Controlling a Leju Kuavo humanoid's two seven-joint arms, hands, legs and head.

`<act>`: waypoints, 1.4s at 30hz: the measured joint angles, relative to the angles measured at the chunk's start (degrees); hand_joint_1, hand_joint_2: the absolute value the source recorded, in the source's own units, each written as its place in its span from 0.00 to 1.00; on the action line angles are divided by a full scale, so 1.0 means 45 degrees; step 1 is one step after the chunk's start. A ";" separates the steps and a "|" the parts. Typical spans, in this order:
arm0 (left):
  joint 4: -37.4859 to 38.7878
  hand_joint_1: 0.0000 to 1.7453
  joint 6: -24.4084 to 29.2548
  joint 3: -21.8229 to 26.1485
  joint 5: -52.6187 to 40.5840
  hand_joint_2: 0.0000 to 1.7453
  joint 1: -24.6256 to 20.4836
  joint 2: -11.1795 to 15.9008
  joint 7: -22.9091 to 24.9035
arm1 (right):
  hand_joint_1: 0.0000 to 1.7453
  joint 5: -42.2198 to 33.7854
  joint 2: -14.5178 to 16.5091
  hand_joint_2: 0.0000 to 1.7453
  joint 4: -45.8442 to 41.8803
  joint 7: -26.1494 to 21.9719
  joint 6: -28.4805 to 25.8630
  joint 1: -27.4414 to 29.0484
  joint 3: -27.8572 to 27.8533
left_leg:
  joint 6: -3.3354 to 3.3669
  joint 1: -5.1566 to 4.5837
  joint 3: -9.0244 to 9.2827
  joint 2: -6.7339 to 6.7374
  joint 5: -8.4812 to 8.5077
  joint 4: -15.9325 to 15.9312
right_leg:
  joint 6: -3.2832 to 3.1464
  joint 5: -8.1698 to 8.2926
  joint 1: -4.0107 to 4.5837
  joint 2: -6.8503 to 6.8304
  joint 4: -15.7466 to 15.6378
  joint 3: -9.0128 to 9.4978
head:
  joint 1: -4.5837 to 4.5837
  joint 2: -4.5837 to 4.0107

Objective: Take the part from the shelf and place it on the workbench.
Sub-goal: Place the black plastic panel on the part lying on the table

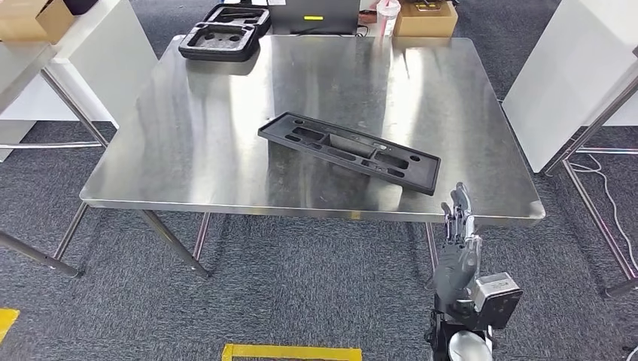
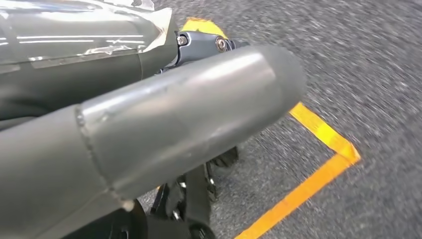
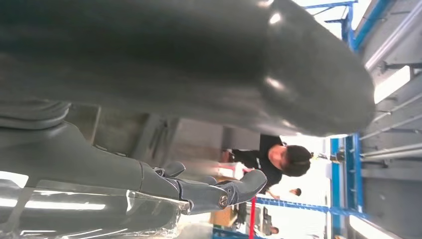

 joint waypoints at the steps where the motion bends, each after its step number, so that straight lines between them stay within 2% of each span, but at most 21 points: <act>1: -0.0010 0.00 0.0005 0.0047 0.0013 0.00 -0.0012 -0.0004 0.0002 | 0.00 -0.0001 0.0009 0.00 0.0117 -0.0012 0.0006 -0.0071 -0.0001 | 0.0186 -0.0088 0.0699 0.0023 0.0161 -0.0961 | 0.0024 0.0064 0.0030 -0.0013 0.0001 -0.0045 | 0.0004 0.0000; 3: -0.0030 0.00 0.0011 0.0116 0.0020 0.00 -0.0040 -0.0027 0.0006 | 0.00 -0.0007 0.0023 0.00 0.0309 -0.0032 0.0007 -0.0202 -0.0002 | 0.0400 -0.0271 0.1557 0.0109 0.0386 -0.2217 | 0.0131 0.0193 0.0031 -0.0065 -0.0027 -0.0050 | 0.0023 0.0000; 7: -0.0039 0.00 0.0022 0.0253 0.0036 0.00 -0.0063 -0.0094 0.0015 | 0.00 0.0035 0.0053 0.00 0.0712 -0.0038 -0.0026 -0.0434 0.0022 | 0.0517 -0.0350 0.1546 0.0177 0.0819 -0.2686 | 0.0443 0.0266 0.0004 -0.0101 0.0036 -0.0153 | 0.0006 0.0000; 9: -0.0039 0.00 0.0018 0.0283 0.0038 0.00 -0.0093 -0.0126 0.0019 | 0.00 0.0136 0.0015 0.00 0.0984 -0.0025 -0.0118 -0.0546 0.0035 | 0.0603 -0.0272 0.1336 0.0196 0.1181 -0.2903 | 0.0412 -0.0449 0.0028 -0.0019 0.0834 -0.0519 | 0.0072 0.0000; 12: -0.0039 0.00 -0.0005 0.0295 0.0014 0.00 -0.0108 -0.0160 0.0028 | 0.00 0.0248 -0.0058 0.00 0.1458 0.0056 -0.0236 -0.0635 0.0058 | 0.0607 -0.0286 0.0826 0.0184 0.1578 -0.2890 | 0.0445 -0.1637 -0.0040 0.0042 0.2930 -0.1051 | 0.0144 0.0000; 14: -0.0039 0.00 -0.0028 0.0297 -0.0043 0.00 -0.0108 -0.0175 0.0039 | 0.00 0.0340 -0.0095 0.00 0.1818 0.0196 -0.0294 -0.0726 0.0073 | 0.0550 -0.0274 0.0513 0.0182 0.1810 -0.2818 | 0.0718 -0.1451 -0.0083 0.0043 0.2932 -0.0619 | 0.0153 0.0000; 16: -0.0041 0.00 -0.0044 0.0297 -0.0108 0.00 -0.0113 -0.0183 0.0050 | 0.00 0.0412 -0.0118 0.00 0.2206 0.0321 -0.0341 -0.0869 0.0097 | 0.0442 -0.0260 0.0228 0.0172 0.1984 -0.2663 | 0.0942 -0.1014 -0.0159 0.0052 0.1284 0.0560 | 0.0158 0.0000; 18: -0.0046 0.00 -0.0047 0.0297 -0.0158 0.00 -0.0121 -0.0181 0.0058 | 0.00 0.0427 -0.0127 0.00 0.2570 0.0374 -0.0367 -0.0981 0.0141 | 0.0289 -0.0289 -0.0025 0.0159 0.2143 -0.2489 | 0.0871 -0.0931 -0.0132 0.0102 -0.0081 0.1376 | 0.0178 0.0000; 20: -0.0050 0.00 -0.0050 0.0296 -0.0233 0.00 -0.0122 -0.0174 0.0066 | 0.00 0.0427 -0.0134 0.00 0.2896 0.0401 -0.0392 -0.1042 0.0166 | 0.0148 -0.0314 -0.0131 0.0148 0.2303 -0.2429 | 0.0653 -0.0932 -0.0027 0.0135 -0.0313 0.1384 | 0.0188 0.0000; 22: -0.0049 0.00 -0.0052 0.0295 -0.0323 0.00 -0.0109 -0.0157 0.0083 | 0.00 0.0425 -0.0130 0.00 0.3201 0.0439 -0.0401 -0.1118 0.0165 | 0.0021 -0.0267 -0.0236 0.0118 0.2242 -0.2339 | 0.0374 -0.0771 -0.0109 0.0095 -0.0329 0.1191 | 0.0178 0.0000; 23: -0.0047 0.00 -0.0054 0.0295 -0.0362 0.00 -0.0103 -0.0152 0.0097 | 0.00 0.0425 -0.0120 0.00 0.3356 0.0480 -0.0374 -0.1166 0.0165 | -0.0047 -0.0235 -0.0364 0.0097 0.1904 -0.2091 | 0.0192 -0.0651 -0.0153 0.0070 -0.0346 0.1080 | 0.0156 0.0000; 25: -0.0045 0.00 -0.0056 0.0293 -0.0465 0.00 -0.0101 -0.0148 0.0125 | 0.00 0.0467 -0.0102 0.00 0.3778 0.0643 -0.0276 -0.1308 0.0163 | -0.0177 -0.0180 -0.0785 0.0062 0.0662 -0.0871 | -0.0068 -0.0358 -0.0181 0.0036 -0.0354 0.0783 | 0.0097 0.0000; 27: -0.0045 0.00 -0.0062 0.0293 -0.0570 0.00 -0.0106 -0.0142 0.0158 | 0.00 0.0652 -0.0101 0.00 0.4569 0.0820 -0.0263 -0.1537 0.0141 | -0.0282 -0.0133 -0.1130 0.0055 -0.0270 0.0710 | -0.0106 -0.0048 -0.0168 0.0030 -0.0338 0.0458 | 0.0064 0.0000; 28: -0.0045 0.00 -0.0072 0.0293 -0.0634 0.00 -0.0108 -0.0138 0.0182 | 0.00 0.0762 -0.0109 0.00 0.5156 0.0921 -0.0342 -0.1708 0.0105 | -0.0313 -0.0104 -0.1105 0.0056 -0.0289 0.1158 | -0.0076 0.0103 -0.0166 0.0030 -0.0327 0.0293 | 0.0063 0.0000; 30: -0.0046 0.00 -0.0118 0.0293 -0.0831 0.00 -0.0114 -0.0129 0.0228 | 0.00 0.0530 -0.0132 0.00 0.6810 0.1216 -0.0325 -0.2199 -0.0134 | -0.0326 -0.0030 -0.0389 0.0059 0.0344 0.0743 | 0.0030 0.0372 -0.0174 0.0030 -0.0314 -0.0035 | 0.0058 0.0000; 31: -0.0047 0.00 -0.0147 0.0290 -0.0953 0.00 -0.0134 -0.0123 0.0242 | 0.00 0.0065 -0.0148 0.00 0.7853 0.1312 -0.0106 -0.2526 -0.0405 | -0.0320 0.0010 0.0278 0.0059 0.0619 -0.0052 | 0.0106 0.0494 -0.0176 0.0029 -0.0305 -0.0156 | 0.0058 0.0000; 33: -0.0050 0.00 -0.0196 0.0281 -0.1171 0.00 -0.0208 -0.0114 0.0248 | 0.00 -0.0884 -0.0203 0.00 1.0032 0.1496 0.0183 -0.3154 -0.1180 | -0.0276 0.0004 0.1513 0.0019 0.0645 -0.1809 | 0.0296 0.0711 -0.0140 -0.0011 -0.0291 -0.0333 | 0.0068 0.0000; 35: -0.0050 0.00 -0.0206 0.0273 -0.1290 0.00 -0.0248 -0.0115 0.0245 | 0.00 -0.0944 -0.0295 0.00 1.1910 0.2268 -0.0672 -0.3589 -0.1802 | -0.0141 -0.0106 0.1889 -0.0034 0.0479 -0.2571 | 0.0506 0.0941 -0.0098 -0.0090 -0.0330 -0.0398 | 0.0101 0.0000; 37: -0.0047 0.00 -0.0210 0.0273 -0.1360 0.00 -0.0214 -0.0120 0.0239 | 0.00 -0.0624 -0.0438 0.00 1.3398 0.3423 -0.1697 -0.3756 -0.2070 | 0.0144 -0.0173 0.1662 -0.0008 0.0695 -0.2649 | 0.0673 0.1047 -0.0097 -0.0111 -0.0346 -0.0487 | 0.0118 0.0000; 39: -0.0045 0.00 -0.0227 0.0273 -0.1418 0.00 -0.0193 -0.0119 0.0233 | 0.00 -0.0561 -0.0582 0.00 1.4515 0.4146 -0.2010 -0.3742 -0.2260 | 0.0466 -0.0180 0.1330 0.0055 0.1021 -0.2721 | 0.0602 0.0390 -0.0120 -0.0050 0.0268 -0.0862 | 0.0150 0.0000; 42: -0.0045 0.00 -0.0244 0.0273 -0.1497 0.00 -0.0179 -0.0102 0.0204 | 0.00 -0.0584 -0.0714 0.00 1.5787 0.5683 -0.2800 -0.3676 -0.2609 | 0.0662 -0.0235 0.0750 0.0097 0.1504 -0.2712 | 0.0451 -0.1282 -0.0137 0.0034 0.2811 -0.1599 | 0.0212 0.0000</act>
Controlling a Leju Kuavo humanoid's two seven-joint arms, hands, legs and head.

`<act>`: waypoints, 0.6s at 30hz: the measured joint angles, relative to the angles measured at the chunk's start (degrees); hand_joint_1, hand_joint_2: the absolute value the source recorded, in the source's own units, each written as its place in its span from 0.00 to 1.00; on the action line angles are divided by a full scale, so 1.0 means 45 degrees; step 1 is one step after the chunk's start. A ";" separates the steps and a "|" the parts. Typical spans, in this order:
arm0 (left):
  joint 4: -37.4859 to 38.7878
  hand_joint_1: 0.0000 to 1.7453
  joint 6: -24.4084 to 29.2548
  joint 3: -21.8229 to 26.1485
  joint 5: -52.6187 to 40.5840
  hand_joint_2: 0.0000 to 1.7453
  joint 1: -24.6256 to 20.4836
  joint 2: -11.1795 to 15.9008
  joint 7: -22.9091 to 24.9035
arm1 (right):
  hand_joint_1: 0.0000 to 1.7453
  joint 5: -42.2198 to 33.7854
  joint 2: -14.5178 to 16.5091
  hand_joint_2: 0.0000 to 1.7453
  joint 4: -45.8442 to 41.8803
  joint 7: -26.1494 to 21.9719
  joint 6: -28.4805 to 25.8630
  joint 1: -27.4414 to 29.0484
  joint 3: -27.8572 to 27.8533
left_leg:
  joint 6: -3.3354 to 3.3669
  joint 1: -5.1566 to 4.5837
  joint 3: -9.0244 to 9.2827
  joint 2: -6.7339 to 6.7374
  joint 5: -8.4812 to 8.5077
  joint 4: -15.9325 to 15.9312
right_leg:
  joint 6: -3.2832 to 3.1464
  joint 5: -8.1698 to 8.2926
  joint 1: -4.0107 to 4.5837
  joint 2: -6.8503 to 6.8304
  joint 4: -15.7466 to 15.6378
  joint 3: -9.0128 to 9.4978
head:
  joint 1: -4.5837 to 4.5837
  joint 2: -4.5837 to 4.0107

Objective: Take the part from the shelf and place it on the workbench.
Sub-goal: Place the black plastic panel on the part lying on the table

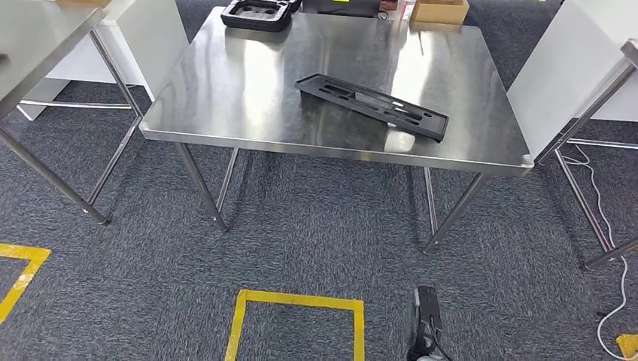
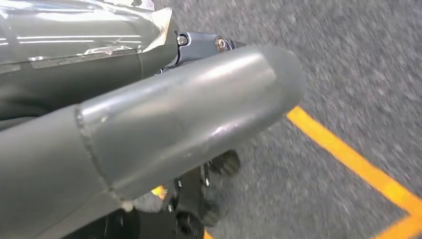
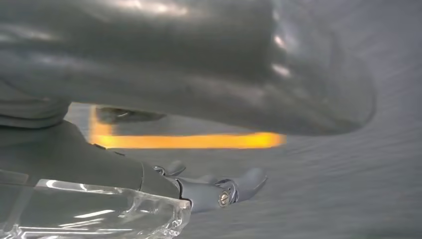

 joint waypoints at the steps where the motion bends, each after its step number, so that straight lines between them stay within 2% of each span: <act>1: 0.0000 0.00 -0.0001 0.0000 -0.0039 0.00 0.0016 0.0000 -0.0008 | 0.00 0.0135 -0.0053 0.00 0.0381 0.0784 -0.0457 0.0094 -0.0086 | 0.0011 -0.0024 -0.0179 -0.0008 0.0155 0.0011 | 0.0069 -0.0190 0.0007 0.0017 0.0620 0.0006 | 0.0005 0.0000; 2: 0.0000 0.00 -0.0001 0.0000 -0.0078 0.00 0.0038 0.0000 -0.0011 | 0.00 0.0409 -0.0114 0.00 0.0726 0.1658 -0.0946 0.0251 -0.0128 | 0.0008 -0.0046 -0.0335 -0.0029 0.0290 0.0022 | 0.0169 -0.0131 0.0021 0.0029 0.0783 0.0243 | 0.0015 0.0000; 3: 0.0000 0.00 -0.0001 0.0000 -0.0119 0.00 0.0062 -0.0001 -0.0011 | 0.00 0.0778 -0.0175 0.00 0.1021 0.2558 -0.1385 0.0458 -0.0114 | -0.0008 -0.0071 -0.0478 -0.0051 0.0416 0.0031 | 0.0260 0.0069 0.0045 0.0037 0.0436 0.0726 | 0.0024 0.0000; 4: 0.0000 0.00 -0.0002 0.0000 -0.0151 0.00 0.0081 -0.0002 -0.0011 | 0.00 0.1160 -0.0229 0.00 0.1266 0.3397 -0.1697 0.0687 -0.0052 | -0.0031 -0.0086 -0.0599 -0.0069 0.0531 0.0037 | 0.0289 0.0274 0.0079 0.0040 -0.0357 0.1412 | 0.0035 0.0000; 6: 0.0000 0.00 0.0000 0.0000 -0.0189 0.00 0.0112 -0.0023 -0.0010 | 0.00 0.1777 -0.0325 0.00 0.1634 0.4673 -0.1914 0.1116 0.0148 | -0.0133 -0.0131 -0.0778 -0.0061 0.0744 0.0044 | 0.0172 0.0394 0.0199 0.0038 -0.2456 0.2942 | 0.0039 0.0000; 7: 0.0001 0.00 0.0012 0.0000 -0.0204 0.00 0.0121 -0.0032 -0.0007 | 0.00 0.1934 -0.0348 0.00 0.1767 0.4966 -0.1857 0.1274 0.0250 | -0.0198 -0.0141 -0.0835 -0.0026 0.0863 0.0026 | 0.0086 0.0357 0.0262 0.0048 -0.3222 0.3412 | 0.0033 0.0000; 8: 0.0002 0.00 0.0027 0.0000 -0.0216 0.00 0.0129 -0.0040 0.0000 | 0.00 0.2020 -0.0359 0.00 0.1884 0.5112 -0.1789 0.1405 0.0338 | -0.0268 -0.0147 -0.0877 0.0016 0.0990 -0.0015 | 0.0013 0.0334 0.0320 0.0059 -0.3657 0.3632 | 0.0030 0.0000; 9: 0.0005 0.00 0.0042 0.0000 -0.0229 0.00 0.0137 -0.0039 0.0011 | 0.00 0.2063 -0.0354 0.00 0.1991 0.5175 -0.1745 0.1516 0.0412 | -0.0334 -0.0150 -0.0900 0.0050 0.1138 -0.0084 | -0.0045 0.0405 0.0328 0.0072 -0.3848 0.3573 | 0.0023 0.0000; 10: 0.0007 0.00 0.0060 0.0000 -0.0240 0.00 0.0146 -0.0032 0.0020 | 0.00 0.2088 -0.0346 0.00 0.2091 0.5232 -0.1728 0.1606 0.0473 | -0.0403 -0.0136 -0.0948 0.0053 0.1167 -0.0127 | -0.0118 0.0538 0.0251 0.0065 -0.3910 0.3510 | 0.0028 0.0000; 11: 0.0010 0.00 0.0067 0.0000 -0.0248 0.00 0.0163 -0.0027 0.0029 | 0.00 0.2103 -0.0335 0.00 0.2176 0.5283 -0.1723 0.1680 0.0523 | -0.0477 -0.0116 -0.1024 0.0035 0.0967 -0.0021 | -0.0234 0.0695 0.0164 0.0049 -0.3980 0.3435 | 0.0026 0.0000; 12: 0.0013 0.00 0.0073 0.0000 -0.0253 0.00 0.0188 -0.0024 0.0034 | 0.00 0.2111 -0.0322 0.00 0.2240 0.5320 -0.1720 0.1728 0.0559 | -0.0561 -0.0087 -0.1154 0.0004 0.0541 0.0328 | -0.0346 0.0854 0.0068 0.0026 -0.4046 0.3346 | -0.0010 0.0000; 13: 0.0017 0.00 0.0078 0.0000 -0.0254 0.00 0.0207 -0.0019 0.0035 | 0.00 0.2117 -0.0300 0.00 0.2296 0.5343 -0.1718 0.1749 0.0589 | -0.0651 -0.0031 -0.1355 -0.0026 -0.0087 0.0974 | -0.0434 0.0982 -0.0007 0.0003 -0.4052 0.3265 | -0.0041 0.0000; 14: 0.0021 0.00 0.0077 0.0000 -0.0255 0.00 0.0225 -0.0019 0.0038 | 0.00 0.2120 -0.0284 0.00 0.2343 0.5350 -0.1714 0.1760 0.0617 | -0.0742 0.0022 -0.1584 -0.0043 -0.0745 0.1863 | -0.0478 0.1089 -0.0003 -0.0011 -0.4028 0.3120 | -0.0080 0.0000; 15: 0.0023 0.00 0.0078 0.0000 -0.0256 0.00 0.0233 -0.0012 0.0038 | 0.00 0.2121 -0.0273 0.00 0.2388 0.5352 -0.1706 0.1768 0.0644 | -0.0832 0.0086 -0.1788 -0.0053 -0.1232 0.2762 | -0.0465 0.1180 -0.0012 -0.0031 -0.3995 0.2975 | -0.0107 0.0000; 16: 0.0024 0.00 0.0078 0.0000 -0.0256 0.00 0.0235 -0.0001 0.0038 | 0.00 0.2121 -0.0264 0.00 0.2433 0.5355 -0.1697 0.1774 0.0673 | -0.0918 0.0158 -0.1865 -0.0057 -0.1461 0.3426 | -0.0415 0.1270 -0.0036 -0.0049 -0.3948 0.2817 | -0.0109 0.0000; 17: 0.0024 0.00 0.0079 0.0000 -0.0256 0.00 0.0236 0.0008 0.0038 | 0.00 0.2121 -0.0265 0.00 0.2472 0.5358 -0.1686 0.1781 0.0701 | -0.1007 0.0233 -0.1740 -0.0057 -0.1424 0.3666 | -0.0345 0.1350 -0.0079 -0.0067 -0.3884 0.2655 | -0.0108 0.0000; 18: 0.0024 0.00 0.0080 0.0000 -0.0256 0.00 0.0238 0.0016 0.0038 | 0.00 0.2121 -0.0265 0.00 0.2502 0.5361 -0.1674 0.1786 0.0727 | -0.1103 0.0319 -0.1346 -0.0054 -0.1163 0.3368 | -0.0274 0.1419 -0.0148 -0.0076 -0.3799 0.2494 | -0.0107 0.0000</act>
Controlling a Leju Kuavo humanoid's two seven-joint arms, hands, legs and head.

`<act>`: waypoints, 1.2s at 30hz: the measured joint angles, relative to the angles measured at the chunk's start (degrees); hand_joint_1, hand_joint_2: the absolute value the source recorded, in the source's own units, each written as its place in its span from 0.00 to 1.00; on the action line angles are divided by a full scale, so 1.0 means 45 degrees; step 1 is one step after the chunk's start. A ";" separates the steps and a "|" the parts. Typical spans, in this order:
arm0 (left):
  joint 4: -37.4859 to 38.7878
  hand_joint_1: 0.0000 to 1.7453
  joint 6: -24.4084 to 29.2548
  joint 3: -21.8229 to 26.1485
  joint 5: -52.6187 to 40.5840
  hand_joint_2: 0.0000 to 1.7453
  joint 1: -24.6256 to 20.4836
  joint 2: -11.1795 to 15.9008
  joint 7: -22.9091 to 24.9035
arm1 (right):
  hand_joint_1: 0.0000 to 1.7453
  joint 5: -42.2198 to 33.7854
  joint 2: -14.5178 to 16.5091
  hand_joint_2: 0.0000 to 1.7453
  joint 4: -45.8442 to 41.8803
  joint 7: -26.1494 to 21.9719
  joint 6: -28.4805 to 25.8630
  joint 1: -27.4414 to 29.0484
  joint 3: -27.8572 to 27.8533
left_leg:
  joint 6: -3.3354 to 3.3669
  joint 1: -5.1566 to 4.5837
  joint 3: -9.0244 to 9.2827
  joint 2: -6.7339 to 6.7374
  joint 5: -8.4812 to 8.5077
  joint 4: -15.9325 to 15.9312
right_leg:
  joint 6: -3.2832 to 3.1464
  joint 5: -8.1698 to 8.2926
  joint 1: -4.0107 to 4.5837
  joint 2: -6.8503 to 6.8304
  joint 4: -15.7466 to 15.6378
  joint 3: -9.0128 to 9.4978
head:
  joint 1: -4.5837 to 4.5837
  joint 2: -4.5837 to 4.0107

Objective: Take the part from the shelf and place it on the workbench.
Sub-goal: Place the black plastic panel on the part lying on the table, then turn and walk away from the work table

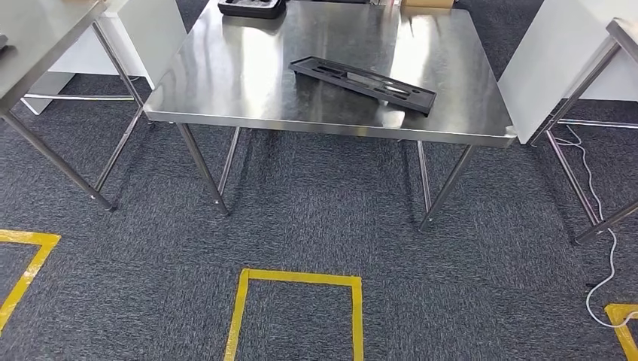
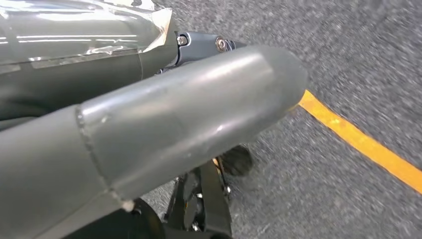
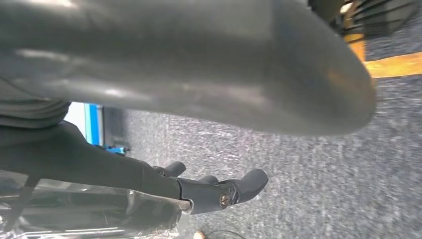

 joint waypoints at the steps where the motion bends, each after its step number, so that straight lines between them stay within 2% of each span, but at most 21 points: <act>1: 0.0000 0.00 0.0000 0.0000 0.0000 0.00 -0.0004 0.0002 0.0000 | 0.00 0.0000 0.0000 0.00 0.0022 0.0001 0.0008 -0.0001 0.0022 | -0.0125 0.0103 0.0616 0.0008 0.0327 -0.0735 | 0.0072 0.0049 -0.0075 -0.0004 0.0122 -0.0159 | -0.0004 0.0000; 3: 0.0000 0.00 0.0008 0.0000 -0.0034 0.00 -0.0039 -0.0012 0.0008 | 0.00 0.0001 -0.0011 0.00 0.0047 0.0003 0.0021 -0.0013 0.0050 | -0.0361 0.0179 0.1796 -0.0058 0.0499 -0.2409 | 0.0224 0.0123 -0.0121 -0.0007 0.0398 -0.0488 | -0.0046 0.0000; 4: 0.0000 0.00 0.0044 -0.0004 -0.0093 0.00 -0.0055 -0.0020 0.0034 | 0.00 0.0019 -0.0015 0.00 0.0059 0.0003 0.0017 -0.0022 0.0056 | -0.0394 0.0162 0.2069 -0.0097 0.0424 -0.2904 | 0.0322 0.0172 -0.0084 -0.0008 0.0514 -0.0607 | -0.0060 0.0000; 5: 0.0000 0.00 0.0101 -0.0009 -0.0160 0.00 -0.0065 -0.0028 0.0071 | 0.00 0.0064 -0.0018 0.00 0.0068 0.0002 -0.0004 -0.0023 0.0066 | -0.0338 0.0083 0.2111 -0.0145 0.0319 -0.3079 | 0.0453 0.0250 -0.0038 -0.0006 0.0561 -0.0703 | -0.0076 0.0000; 8: 0.0007 0.00 0.0282 -0.0022 -0.0309 0.00 -0.0047 -0.0029 0.0207 | 0.00 0.0411 -0.0024 0.00 0.0136 -0.0106 -0.0157 0.0027 0.0202 | 0.0194 -0.0064 0.1709 -0.0106 0.0555 -0.3070 | 0.0778 0.0299 -0.0081 0.0008 0.0657 -0.0920 | -0.0039 0.0000; 9: 0.0011 0.00 0.0321 -0.0027 -0.0340 0.00 -0.0044 -0.0033 0.0249 | 0.00 0.0556 -0.0028 0.00 0.0159 -0.0219 -0.0223 0.0043 0.0287 | 0.0415 -0.0084 0.1526 -0.0072 0.0692 -0.3091 | 0.0749 -0.0033 -0.0109 0.0015 0.0960 -0.1095 | 0.0000 0.0000; 11: 0.0015 0.00 0.0362 -0.0035 -0.0336 0.00 -0.0045 -0.0057 0.0385 | 0.00 0.0826 -0.0033 0.00 0.0179 -0.0549 -0.0340 0.0038 0.0465 | 0.0764 -0.0149 0.1127 -0.0015 0.0989 -0.3101 | 0.0554 -0.1219 -0.0105 0.0043 0.2331 -0.1569 | 0.0103 0.0000; 13: 0.0015 0.00 0.0369 -0.0017 -0.0159 0.00 -0.0043 -0.0107 0.0565 | 0.00 0.0999 -0.0049 0.00 0.0181 -0.0861 -0.0416 -0.0029 0.0633 | 0.0925 -0.0264 0.0717 0.0036 0.1317 -0.3090 | 0.0501 -0.2093 -0.0023 0.0073 0.3961 -0.1825 | 0.0169 0.0000; 15: 0.0015 0.00 0.0390 0.0010 0.0001 0.00 -0.0043 -0.0177 0.0730 | 0.00 0.1030 -0.0077 0.00 0.0181 -0.1053 -0.0468 -0.0161 0.0727 | 0.0969 -0.0394 0.0327 0.0069 0.1681 -0.3079 | 0.0602 -0.1930 0.0124 0.0097 0.4379 -0.1387 | 0.0176 0.0000; 16: 0.0015 0.00 0.0411 0.0018 0.0032 0.00 -0.0044 -0.0215 0.0808 | 0.00 0.1026 -0.0085 0.00 0.0180 -0.1104 -0.0498 -0.0244 0.0747 | 0.0975 -0.0453 0.0137 0.0070 0.1869 -0.3077 | 0.0609 -0.1633 0.0214 0.0105 0.3935 -0.0841 | 0.0180 0.0000; 17: 0.0015 0.00 0.0431 0.0021 0.0044 0.00 -0.0054 -0.0270 0.0877 | 0.00 0.1022 -0.0114 0.00 0.0177 -0.1129 -0.0534 -0.0340 0.0757 | 0.0974 -0.0484 -0.0015 0.0073 0.2057 -0.3071 | 0.0501 -0.1457 0.0333 0.0108 0.3069 -0.0058 | 0.0172 0.0000; 19: 0.0015 0.00 0.0480 0.0029 0.0055 0.00 -0.0071 -0.0385 0.0961 | 0.00 0.1024 -0.0170 0.00 0.0170 -0.1124 -0.0605 -0.0516 0.0771 | 0.0913 -0.0530 -0.0196 0.0074 0.2382 -0.3084 | 0.0108 -0.1678 0.0552 0.0097 0.0868 0.1511 | 0.0182 0.0000; 20: 0.0016 0.00 0.0503 0.0035 0.0056 0.00 -0.0076 -0.0436 0.0982 | 0.00 0.1014 -0.0199 0.00 0.0168 -0.1102 -0.0651 -0.0569 0.0773 | 0.0856 -0.0513 -0.0207 0.0094 0.2536 -0.3122 | -0.0069 -0.1870 0.0630 0.0093 0.0104 0.1968 | 0.0187 0.0000; 22: 0.0018 0.00 0.0545 0.0061 0.0052 0.00 -0.0057 -0.0486 0.1015 | 0.00 0.0962 -0.0224 0.00 0.0179 -0.1014 -0.0742 -0.0565 0.0774 | 0.0694 -0.0471 -0.0207 0.0118 0.2865 -0.3295 | -0.0225 -0.1811 0.0637 0.0085 -0.0346 0.2049 | 0.0219 0.0000; 24: 0.0021 0.00 0.0578 0.0094 0.0038 0.00 -0.0025 -0.0493 0.1049 | 0.00 0.0878 -0.0233 0.00 0.0200 -0.0915 -0.0798 -0.0478 0.0769 | 0.0518 -0.0420 -0.0337 0.0066 0.2459 -0.3155 | -0.0373 -0.1398 0.0511 0.0041 -0.0406 0.1772 | 0.0234 0.0000; 27: 0.0024 0.00 0.0583 0.0123 -0.0004 0.00 0.0014 -0.0474 0.1117 | 0.00 0.0745 -0.0237 0.00 0.0218 -0.0782 -0.0822 -0.0251 0.0749 | 0.0228 -0.0296 -0.0652 -0.0001 0.0264 -0.1227 | -0.0479 -0.0798 0.0389 -0.0028 -0.0404 0.1175 | 0.0134 0.0000; 28: 0.0024 0.00 0.0572 0.0128 -0.0035 0.00 0.0014 -0.0458 0.1138 | 0.00 0.0704 -0.0231 0.00 0.0223 -0.0749 -0.0832 -0.0174 0.0743 | 0.0131 -0.0242 -0.0710 -0.0004 -0.0135 -0.0359 | -0.0447 -0.0632 0.0375 -0.0052 -0.0350 0.0951 | 0.0118 0.0000; 30: 0.0024 0.00 0.0548 0.0132 -0.0115 0.00 0.0004 -0.0413 0.1178 | 0.00 0.0642 -0.0219 0.00 0.0232 -0.0720 -0.0873 -0.0094 0.0729 | -0.0033 -0.0122 -0.0503 -0.0001 0.0129 0.0668 | -0.0327 -0.0347 0.0317 -0.0092 -0.0120 0.0420 | 0.0118 0.0000; 32: 0.0024 0.00 0.0534 0.0134 -0.0222 0.00 -0.0007 -0.0376 0.1216 | 0.00 0.0596 -0.0220 0.00 0.0234 -0.0776 -0.0935 -0.0082 0.0699 | -0.0182 0.0011 0.0476 0.0001 0.0779 0.0016 | -0.0167 -0.0163 0.0228 -0.0101 0.0237 -0.0140 | 0.0111 0.0000; 34: 0.0023 0.00 0.0530 0.0127 -0.0345 0.00 -0.0063 -0.0363 0.1253 | 0.00 0.0534 -0.0221 0.00 0.0233 -0.0934 -0.0997 -0.0079 0.0660 | -0.0252 0.0067 0.1895 -0.0025 0.0458 -0.1829 | 0.0018 -0.0036 0.0221 -0.0096 0.0630 -0.0630 | 0.0095 0.0000; 36: 0.0021 0.00 0.0513 0.0121 -0.0439 0.00 -0.0118 -0.0357 0.1274 | 0.00 0.0480 -0.0217 0.00 0.0233 -0.1113 -0.1045 -0.0084 0.0628 | -0.0089 -0.0013 0.2548 -0.0061 -0.0056 -0.2996 | 0.0243 0.0160 0.0268 -0.0101 0.0820 -0.0896 | 0.0107 0.0000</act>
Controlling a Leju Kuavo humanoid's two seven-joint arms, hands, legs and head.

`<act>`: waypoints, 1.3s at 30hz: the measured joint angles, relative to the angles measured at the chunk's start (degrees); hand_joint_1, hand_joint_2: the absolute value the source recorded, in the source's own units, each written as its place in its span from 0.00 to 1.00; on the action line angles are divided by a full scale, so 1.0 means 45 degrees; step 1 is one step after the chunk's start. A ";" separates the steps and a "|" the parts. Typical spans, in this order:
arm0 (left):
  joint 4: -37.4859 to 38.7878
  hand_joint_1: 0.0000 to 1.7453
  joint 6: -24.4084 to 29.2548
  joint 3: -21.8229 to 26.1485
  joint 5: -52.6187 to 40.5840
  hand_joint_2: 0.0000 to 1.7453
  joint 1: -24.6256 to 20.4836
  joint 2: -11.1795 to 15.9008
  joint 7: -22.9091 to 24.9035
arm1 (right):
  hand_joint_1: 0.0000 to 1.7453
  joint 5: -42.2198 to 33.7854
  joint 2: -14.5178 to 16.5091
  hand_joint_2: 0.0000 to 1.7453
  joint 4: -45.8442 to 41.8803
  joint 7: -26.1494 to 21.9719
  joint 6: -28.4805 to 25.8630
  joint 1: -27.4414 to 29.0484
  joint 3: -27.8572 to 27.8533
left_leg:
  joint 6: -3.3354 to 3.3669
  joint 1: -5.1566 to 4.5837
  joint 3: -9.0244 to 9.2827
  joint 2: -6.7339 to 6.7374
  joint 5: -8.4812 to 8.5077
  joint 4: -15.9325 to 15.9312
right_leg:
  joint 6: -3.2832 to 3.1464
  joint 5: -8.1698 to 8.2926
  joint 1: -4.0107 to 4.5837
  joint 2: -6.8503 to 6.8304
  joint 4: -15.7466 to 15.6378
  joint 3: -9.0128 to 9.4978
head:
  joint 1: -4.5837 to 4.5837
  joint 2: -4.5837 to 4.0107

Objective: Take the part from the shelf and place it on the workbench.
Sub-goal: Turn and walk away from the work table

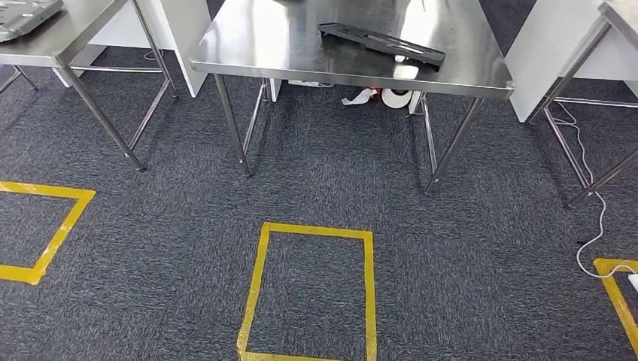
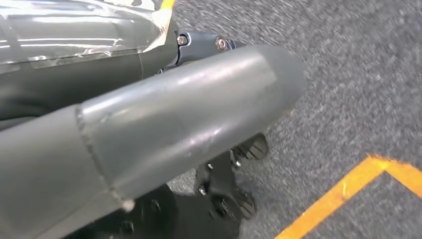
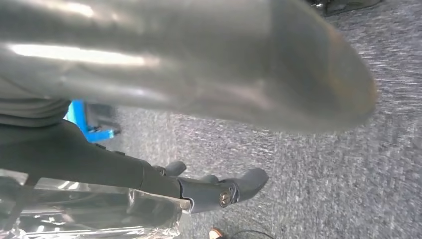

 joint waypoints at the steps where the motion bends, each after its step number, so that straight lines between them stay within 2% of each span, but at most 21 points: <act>1: 0.0001 0.00 -0.0012 0.0000 -0.0023 0.00 0.0003 0.0007 0.0004 | 0.00 -0.0011 -0.0001 0.00 0.0007 -0.0065 -0.0021 0.0018 -0.0016 | 0.0184 -0.0060 -0.0069 0.0005 0.0006 -0.0124 | 0.0125 0.0134 0.0016 -0.0006 -0.0010 -0.0069 | 0.0022 0.0000; 3: 0.0006 0.00 -0.0057 -0.0001 -0.0061 0.00 0.0025 0.0026 0.0002 | 0.00 -0.0019 -0.0017 0.00 0.0028 -0.0133 -0.0052 0.0054 -0.0052 | 0.0570 -0.0114 -0.0369 0.0089 0.0279 -0.0170 | 0.0210 -0.0024 -0.0034 0.0043 0.0178 -0.0283 | 0.0000 0.0000; 5: 0.0008 0.00 -0.0109 -0.0005 -0.0084 0.00 0.0028 0.0052 -0.0012 | 0.00 -0.0024 -0.0018 0.00 0.0045 -0.0147 -0.0079 0.0092 -0.0079 | 0.0864 -0.0115 -0.0780 0.0160 0.0627 -0.0211 | 0.0085 -0.1036 -0.0098 0.0120 0.1185 -0.0733 | 0.0025 0.0000; 7: 0.0008 0.00 -0.0147 -0.0011 -0.0117 0.00 0.0026 0.0069 -0.0027 | 0.00 -0.0028 -0.0018 0.00 0.0049 -0.0147 -0.0111 0.0113 -0.0102 | 0.0928 -0.0140 -0.1213 0.0180 0.0980 -0.0199 | 0.0045 -0.2095 -0.0093 0.0162 0.2792 -0.1135 | 0.0090 0.0000; 8: 0.0008 0.00 -0.0168 -0.0016 -0.0140 0.00 0.0028 0.0069 -0.0029 | 0.00 -0.0027 -0.0029 0.00 0.0050 -0.0147 -0.0123 0.0115 -0.0124 | 0.0916 -0.0154 -0.1438 0.0191 0.1159 -0.0189 | 0.0125 -0.2280 -0.0090 0.0175 0.3440 -0.1146 | 0.0103 0.0000; 9: 0.0008 0.00 -0.0190 -0.0021 -0.0160 0.00 0.0030 0.0069 -0.0030 | 0.00 -0.0030 -0.0044 0.00 0.0050 -0.0147 -0.0130 0.0115 -0.0149 | 0.0892 -0.0164 -0.1640 0.0204 0.1338 -0.0179 | 0.0254 -0.2183 -0.0087 0.0185 0.3739 -0.0975 | 0.0110 0.0000; 11: 0.0008 0.00 -0.0225 -0.0030 -0.0182 0.00 0.0027 0.0069 -0.0033 | 0.00 -0.0039 -0.0071 0.00 0.0050 -0.0147 -0.0136 0.0108 -0.0191 | 0.0818 -0.0170 -0.2013 0.0216 0.1697 -0.0165 | 0.0480 -0.1588 -0.0083 0.0204 0.3015 0.0033 | 0.0130 0.0000; 12: 0.0009 0.00 -0.0237 -0.0035 -0.0187 0.00 0.0024 0.0070 -0.0038 | 0.00 -0.0050 -0.0079 0.00 0.0049 -0.0147 -0.0140 0.0090 -0.0202 | 0.0761 -0.0181 -0.2150 0.0213 0.1865 -0.0156 | 0.0490 -0.1427 -0.0079 0.0215 0.2069 0.0832 | 0.0135 0.0000; 14: 0.0009 0.00 -0.0284 -0.0058 -0.0221 0.00 0.0016 0.0072 -0.0063 | 0.00 -0.0080 -0.0087 0.00 0.0049 -0.0150 -0.0151 0.0042 -0.0222 | 0.0620 -0.0213 -0.2342 0.0213 0.2185 -0.0155 | 0.0321 -0.1620 0.0007 0.0247 0.0003 0.2229 | 0.0134 0.0000; 15: 0.0008 0.00 -0.0318 -0.0087 -0.0264 0.00 0.0012 0.0075 -0.0084 | 0.00 -0.0112 -0.0090 0.00 0.0049 -0.0151 -0.0158 0.0028 -0.0243 | 0.0541 -0.0222 -0.2380 0.0224 0.2339 -0.0183 | 0.0201 -0.1775 0.0064 0.0263 -0.0620 0.2567 | 0.0124 0.0000; 17: 0.0010 0.00 -0.0366 -0.0154 -0.0387 0.00 0.0017 0.0092 -0.0149 | 0.00 -0.0208 -0.0092 0.00 0.0050 -0.0158 -0.0170 0.0034 -0.0296 | 0.0368 -0.0185 -0.2445 0.0246 0.2569 -0.0279 | -0.0065 -0.1767 0.0059 0.0269 -0.0915 0.2511 | 0.0083 0.0000; 18: 0.0011 0.00 -0.0362 -0.0192 -0.0471 0.00 0.0024 0.0111 -0.0188 | 0.00 -0.0261 -0.0094 0.00 0.0050 -0.0168 -0.0181 0.0048 -0.0335 | 0.0298 -0.0151 -0.2522 0.0235 0.2439 -0.0221 | -0.0215 -0.1648 0.0017 0.0253 -0.0913 0.2396 | 0.0071 0.0000; 20: 0.0015 0.00 -0.0341 -0.0262 -0.0584 0.00 0.0055 0.0140 -0.0249 | 0.00 -0.0335 -0.0101 0.00 0.0050 -0.0206 -0.0222 0.0075 -0.0428 | 0.0192 -0.0094 -0.2785 0.0196 0.1394 0.0513 | -0.0532 -0.1346 -0.0073 0.0211 -0.0918 0.2128 | 0.0028 0.0000; 22: 0.0017 0.00 -0.0340 -0.0327 -0.0617 0.00 0.0072 0.0155 -0.0265 | 0.00 -0.0379 -0.0100 0.00 0.0050 -0.0263 -0.0259 0.0092 -0.0516 | 0.0102 -0.0083 -0.3143 0.0157 0.0098 0.2125 | -0.0675 -0.1042 -0.0013 0.0179 -0.0899 0.1797 | -0.0013 0.0000; 23: 0.0018 0.00 -0.0341 -0.0345 -0.0619 0.00 0.0074 0.0165 -0.0267 | 0.00 -0.0404 -0.0092 0.00 0.0050 -0.0288 -0.0265 0.0101 -0.0550 | 0.0064 -0.0083 -0.3251 0.0138 -0.0138 0.2900 | -0.0669 -0.0908 0.0016 0.0167 -0.0877 0.1626 | -0.0025 0.0000; 25: 0.0018 0.00 -0.0341 -0.0355 -0.0619 0.00 0.0079 0.0188 -0.0268 | 0.00 -0.0447 -0.0081 0.00 0.0050 -0.0322 -0.0275 0.0127 -0.0593 | 0.0043 -0.0081 -0.2942 0.0117 0.0234 0.3375 | -0.0614 -0.0706 0.0044 0.0144 -0.0779 0.1311 | -0.0031 0.0000; 27: 0.0018 0.00 -0.0341 -0.0365 -0.0623 0.00 0.0068 0.0205 -0.0270 | 0.00 -0.0471 -0.0079 0.00 0.0050 -0.0333 -0.0281 0.0140 -0.0623 | 0.0084 -0.0074 -0.1716 0.0114 0.0712 0.1969 | -0.0534 -0.0594 0.0047 0.0136 -0.0591 0.1061 | -0.0035 0.0000; 29: 0.0018 0.00 -0.0341 -0.0402 -0.0634 0.00 0.0021 0.0218 -0.0274 | 0.00 -0.0498 -0.0072 0.00 0.0050 -0.0339 -0.0282 0.0126 -0.0655 | 0.0181 -0.0105 -0.0598 0.0096 0.0600 0.0317 | -0.0431 -0.0521 0.0098 0.0122 -0.0373 0.0811 | -0.0023 0.0000; 30: 0.0018 0.00 -0.0341 -0.0426 -0.0644 0.00 -0.0003 0.0222 -0.0278 | 0.00 -0.0509 -0.0068 0.00 0.0050 -0.0343 -0.0282 0.0117 -0.0673 | 0.0255 -0.0139 -0.0382 0.0085 0.0464 -0.0100 | -0.0365 -0.0479 0.0125 0.0108 -0.0308 0.0729 | -0.0021 0.0000; 35: 0.0021 0.00 -0.0336 -0.0484 -0.0663 0.00 0.0019 0.0223 -0.0273 | 0.00 -0.0523 -0.0079 0.00 0.0050 -0.0350 -0.0283 0.0136 -0.0769 | 0.0549 -0.0301 -0.0491 0.0092 0.0515 -0.0316 | -0.0361 -0.0419 0.0236 0.0092 -0.0283 0.0425 | 0.0023 0.0000; 39: 0.0023 0.00 -0.0313 -0.0498 -0.0663 0.00 0.0025 0.0237 -0.0248 | 0.00 -0.0523 -0.0078 0.00 0.0050 -0.0365 -0.0282 0.0145 -0.0823 | 0.0730 -0.0444 -0.0610 0.0097 0.0642 -0.0299 | -0.0151 -0.0200 0.0155 0.0095 -0.0292 0.0346 | 0.0018 0.0000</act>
